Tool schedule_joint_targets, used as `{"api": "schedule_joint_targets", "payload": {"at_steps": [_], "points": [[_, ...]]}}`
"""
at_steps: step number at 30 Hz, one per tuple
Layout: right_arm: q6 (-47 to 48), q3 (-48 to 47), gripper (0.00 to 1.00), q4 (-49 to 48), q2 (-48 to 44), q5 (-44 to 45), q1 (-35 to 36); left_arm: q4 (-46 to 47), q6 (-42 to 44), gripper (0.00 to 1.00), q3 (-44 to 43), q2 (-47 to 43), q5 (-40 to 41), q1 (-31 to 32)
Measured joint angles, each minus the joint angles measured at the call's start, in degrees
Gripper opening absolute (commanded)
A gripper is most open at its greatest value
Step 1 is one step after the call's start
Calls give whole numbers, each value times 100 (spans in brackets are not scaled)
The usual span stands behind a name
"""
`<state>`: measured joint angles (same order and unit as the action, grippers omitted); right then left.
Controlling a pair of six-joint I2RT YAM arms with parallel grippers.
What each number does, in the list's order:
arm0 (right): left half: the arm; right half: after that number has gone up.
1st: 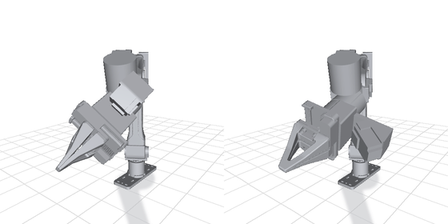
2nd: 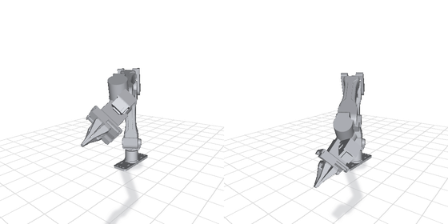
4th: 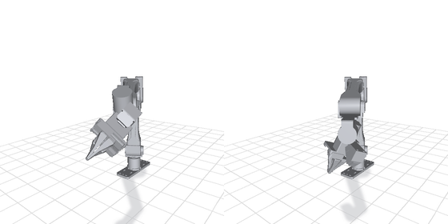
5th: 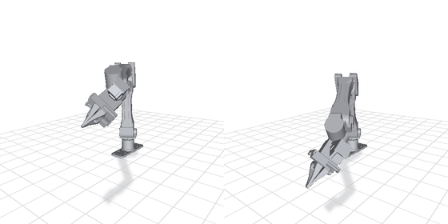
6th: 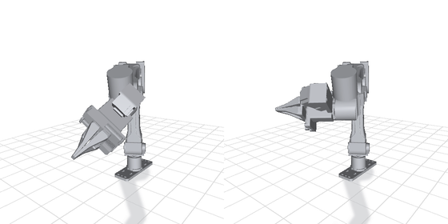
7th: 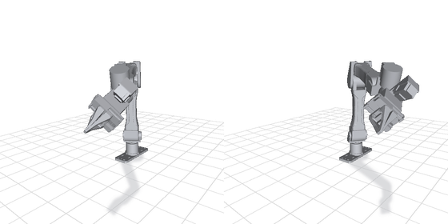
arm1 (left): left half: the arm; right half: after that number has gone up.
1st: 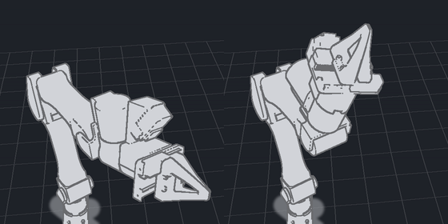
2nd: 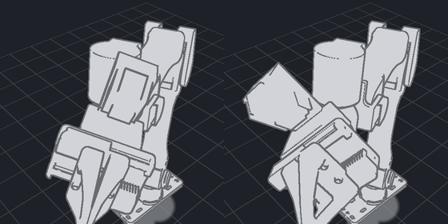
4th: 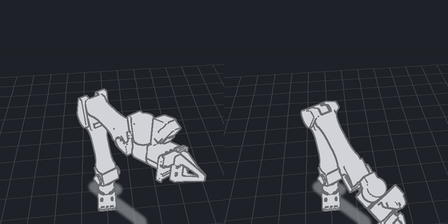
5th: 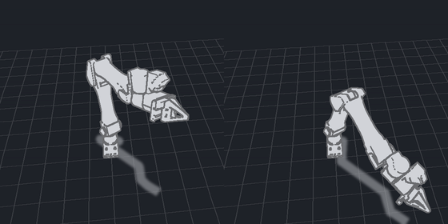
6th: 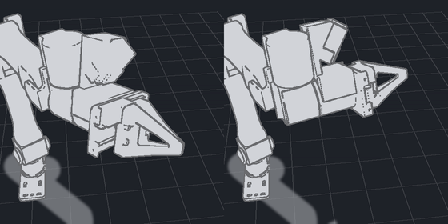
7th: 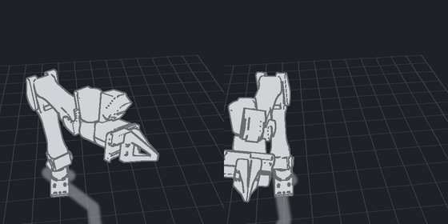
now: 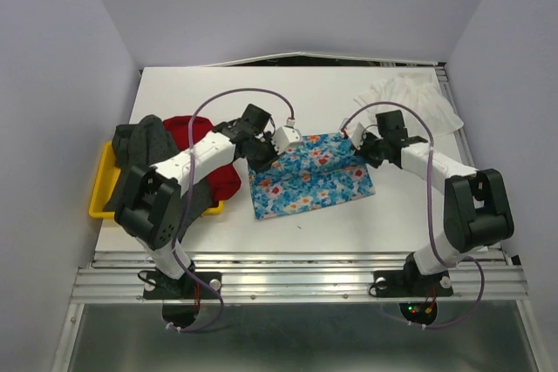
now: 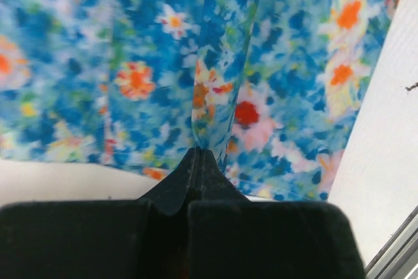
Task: Fold and stack the skirts
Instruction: Fold the skirt
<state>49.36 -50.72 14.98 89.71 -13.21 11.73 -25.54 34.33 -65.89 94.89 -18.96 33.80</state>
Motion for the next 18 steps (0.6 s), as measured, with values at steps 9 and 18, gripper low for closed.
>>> {"api": "schedule_joint_targets", "payload": {"at_steps": [9, 18], "points": [[4, -973, 1, 651, -417, -96, 0, -588, 122, 0, -1027, -330, 170, -365], [354, -101, 1, 964, -909, -313, 131, -916, 269, 0, -249, -1207, -46, -59]]}}
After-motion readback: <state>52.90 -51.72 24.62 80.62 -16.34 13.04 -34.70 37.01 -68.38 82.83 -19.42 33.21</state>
